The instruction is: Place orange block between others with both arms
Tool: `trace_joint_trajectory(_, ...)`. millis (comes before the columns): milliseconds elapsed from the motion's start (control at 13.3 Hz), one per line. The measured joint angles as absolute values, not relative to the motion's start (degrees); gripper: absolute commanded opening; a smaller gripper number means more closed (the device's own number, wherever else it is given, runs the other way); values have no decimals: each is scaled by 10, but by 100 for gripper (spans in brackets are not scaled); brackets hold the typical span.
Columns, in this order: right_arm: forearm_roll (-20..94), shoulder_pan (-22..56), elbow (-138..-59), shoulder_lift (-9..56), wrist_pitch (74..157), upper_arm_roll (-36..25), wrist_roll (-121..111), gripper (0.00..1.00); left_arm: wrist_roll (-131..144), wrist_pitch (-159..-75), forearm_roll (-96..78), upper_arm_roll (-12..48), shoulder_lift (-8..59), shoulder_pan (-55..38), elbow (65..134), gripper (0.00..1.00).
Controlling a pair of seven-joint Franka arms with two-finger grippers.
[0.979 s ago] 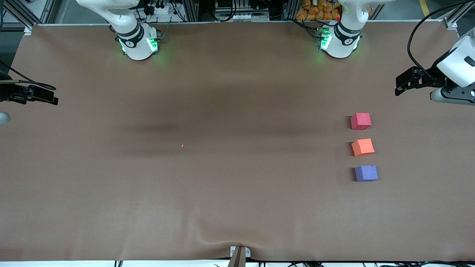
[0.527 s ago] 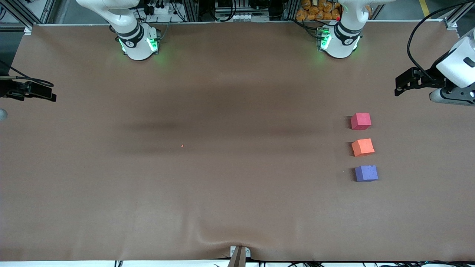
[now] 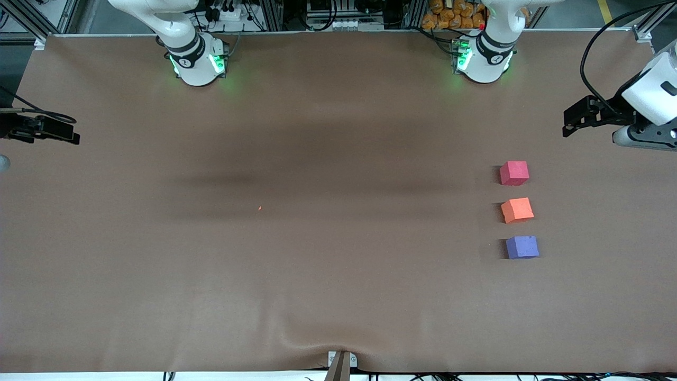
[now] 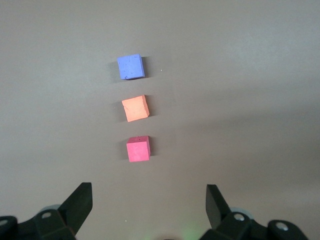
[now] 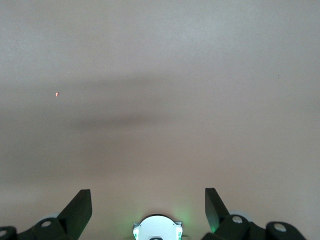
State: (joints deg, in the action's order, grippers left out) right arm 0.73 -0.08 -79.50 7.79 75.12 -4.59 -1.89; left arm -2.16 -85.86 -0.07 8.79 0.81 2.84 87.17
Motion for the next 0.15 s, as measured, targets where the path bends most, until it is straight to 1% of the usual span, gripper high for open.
trace_joint_trajectory(151,7,-1,-795,78,751,-47,-19,100,-22,-859,-1,88,8,28,871,100)
